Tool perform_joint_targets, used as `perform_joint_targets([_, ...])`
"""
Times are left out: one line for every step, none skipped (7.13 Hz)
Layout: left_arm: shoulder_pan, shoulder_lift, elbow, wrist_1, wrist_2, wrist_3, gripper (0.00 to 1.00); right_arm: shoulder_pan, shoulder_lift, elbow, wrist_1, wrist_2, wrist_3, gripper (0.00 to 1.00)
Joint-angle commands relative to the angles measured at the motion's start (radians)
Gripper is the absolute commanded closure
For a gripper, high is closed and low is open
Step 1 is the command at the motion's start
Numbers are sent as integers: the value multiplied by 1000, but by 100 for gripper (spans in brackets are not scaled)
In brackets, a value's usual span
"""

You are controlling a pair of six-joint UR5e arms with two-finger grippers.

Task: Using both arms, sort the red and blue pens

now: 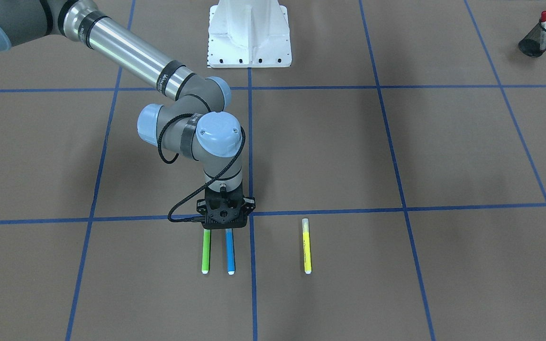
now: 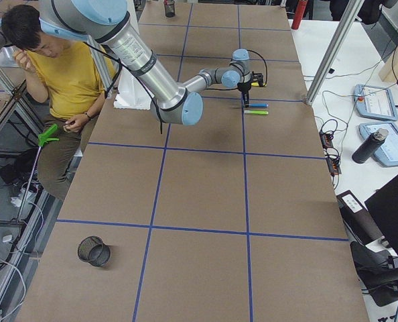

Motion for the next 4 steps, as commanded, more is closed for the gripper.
perform_joint_targets([0,0,1,0,0,2,0,-1,0,-2,0,-1,-1,70])
perform_joint_targets([0,0,1,0,0,2,0,-1,0,-2,0,0,-8,70])
perform_joint_targets([0,0,1,0,0,2,0,-1,0,-2,0,-1,-9,71])
perform_joint_targets([0,0,1,0,0,2,0,-1,0,-2,0,-1,-9,72])
